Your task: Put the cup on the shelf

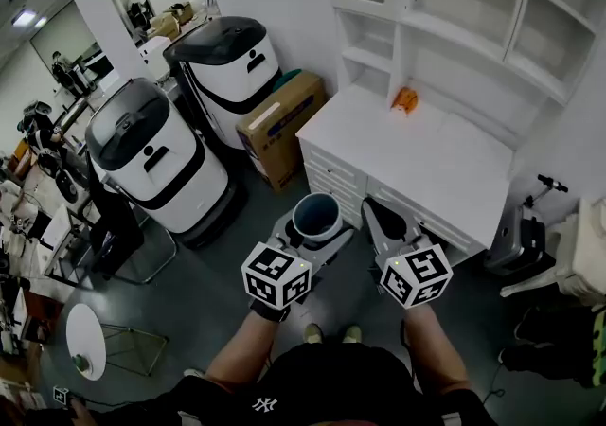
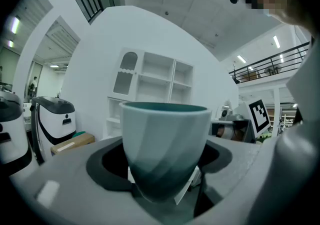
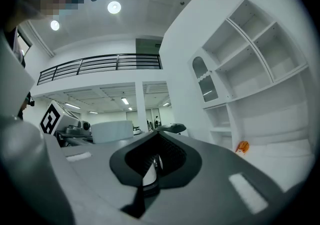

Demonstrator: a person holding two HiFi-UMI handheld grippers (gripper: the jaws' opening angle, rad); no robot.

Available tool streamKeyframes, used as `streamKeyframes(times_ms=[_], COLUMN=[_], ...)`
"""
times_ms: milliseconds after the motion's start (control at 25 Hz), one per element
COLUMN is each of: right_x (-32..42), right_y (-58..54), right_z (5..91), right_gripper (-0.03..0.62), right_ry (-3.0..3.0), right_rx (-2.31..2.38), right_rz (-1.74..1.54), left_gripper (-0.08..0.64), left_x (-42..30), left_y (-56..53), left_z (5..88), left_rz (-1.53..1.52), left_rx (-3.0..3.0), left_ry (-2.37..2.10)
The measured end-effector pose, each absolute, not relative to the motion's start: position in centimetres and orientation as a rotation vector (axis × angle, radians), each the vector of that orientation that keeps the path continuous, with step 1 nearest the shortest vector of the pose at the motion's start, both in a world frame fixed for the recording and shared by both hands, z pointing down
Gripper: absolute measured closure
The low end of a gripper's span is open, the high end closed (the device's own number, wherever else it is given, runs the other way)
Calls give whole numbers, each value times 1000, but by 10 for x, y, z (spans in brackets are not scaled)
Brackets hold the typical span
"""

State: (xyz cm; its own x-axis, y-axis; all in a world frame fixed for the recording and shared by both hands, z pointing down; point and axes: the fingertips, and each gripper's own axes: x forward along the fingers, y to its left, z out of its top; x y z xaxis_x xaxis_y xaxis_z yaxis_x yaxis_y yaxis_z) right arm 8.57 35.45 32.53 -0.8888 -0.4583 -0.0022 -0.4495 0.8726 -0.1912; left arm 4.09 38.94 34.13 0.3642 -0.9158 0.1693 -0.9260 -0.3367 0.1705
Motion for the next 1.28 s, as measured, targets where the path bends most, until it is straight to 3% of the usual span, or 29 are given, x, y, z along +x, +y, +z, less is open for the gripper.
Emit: streamKeyframes(times_ms=[800, 1280], right_x=[133, 81], right_y=[328, 263], right_z=[327, 339], right_gripper=[580, 580], right_ry=[2941, 2959], right_rx=[-765, -806], right_rz=[-301, -296], left_gripper=[183, 182], left_x=[71, 20], left_y=[362, 294], left_z=[346, 355], left_rz=[103, 88], left_rx=[2381, 2402], left_ry=[-1674, -1651])
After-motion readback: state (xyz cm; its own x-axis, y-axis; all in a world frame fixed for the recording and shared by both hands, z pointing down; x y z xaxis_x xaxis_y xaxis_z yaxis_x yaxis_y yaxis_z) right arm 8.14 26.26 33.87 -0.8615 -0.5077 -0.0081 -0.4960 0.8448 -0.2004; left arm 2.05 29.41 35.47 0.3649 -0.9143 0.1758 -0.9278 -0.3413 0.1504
